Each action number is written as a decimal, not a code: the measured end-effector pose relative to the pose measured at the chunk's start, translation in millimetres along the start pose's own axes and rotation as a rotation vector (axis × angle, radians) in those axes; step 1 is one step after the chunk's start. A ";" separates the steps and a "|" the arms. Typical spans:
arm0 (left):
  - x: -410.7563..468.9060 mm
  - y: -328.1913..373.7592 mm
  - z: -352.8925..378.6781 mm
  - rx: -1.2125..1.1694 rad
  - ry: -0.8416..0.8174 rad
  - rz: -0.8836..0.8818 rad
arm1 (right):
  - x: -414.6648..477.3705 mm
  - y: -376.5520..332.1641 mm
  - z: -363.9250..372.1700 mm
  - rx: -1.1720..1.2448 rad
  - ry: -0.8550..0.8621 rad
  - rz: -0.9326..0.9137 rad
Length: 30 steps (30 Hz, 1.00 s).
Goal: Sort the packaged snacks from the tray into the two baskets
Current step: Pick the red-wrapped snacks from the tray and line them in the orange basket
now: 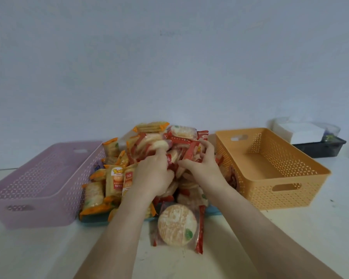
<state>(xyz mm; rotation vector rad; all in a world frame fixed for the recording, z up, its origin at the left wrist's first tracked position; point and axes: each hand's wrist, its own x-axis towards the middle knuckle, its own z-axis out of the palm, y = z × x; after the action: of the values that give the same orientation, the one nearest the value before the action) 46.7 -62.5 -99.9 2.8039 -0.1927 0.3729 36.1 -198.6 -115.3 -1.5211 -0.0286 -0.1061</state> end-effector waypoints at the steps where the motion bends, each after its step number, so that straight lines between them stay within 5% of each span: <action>1: 0.4 -1.6 -2.3 -0.073 0.024 -0.006 | 0.5 -0.8 0.1 0.052 -0.031 0.044; 5: 3.0 -6.8 -19.5 -0.651 0.178 -0.070 | 0.7 -11.4 -0.9 0.285 -0.176 0.227; 9: -0.2 -1.1 -27.6 -1.274 0.062 -0.187 | 0.6 -14.7 2.2 0.519 -0.239 0.179; 12: -3.1 9.3 -20.0 -1.248 0.024 -0.148 | -5.0 -18.4 6.2 0.396 -0.175 0.043; 21: -19.8 71.0 -56.0 -1.237 0.376 0.231 | -35.6 -101.7 -28.8 -0.277 0.027 -0.580; 26: 5.8 138.9 -47.3 -1.254 0.215 0.413 | -50.2 -127.2 -91.3 -0.507 0.331 -0.645; 30: 24.6 165.6 -5.7 -1.093 -0.030 0.335 | -37.3 -103.4 -130.2 -0.639 0.398 -0.470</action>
<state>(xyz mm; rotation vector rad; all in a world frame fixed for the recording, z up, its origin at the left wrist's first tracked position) 40.7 -219.4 -41.4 1.6933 -0.6480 0.1959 -16.2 -331.2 -22.1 -2.0784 -0.0358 -0.8590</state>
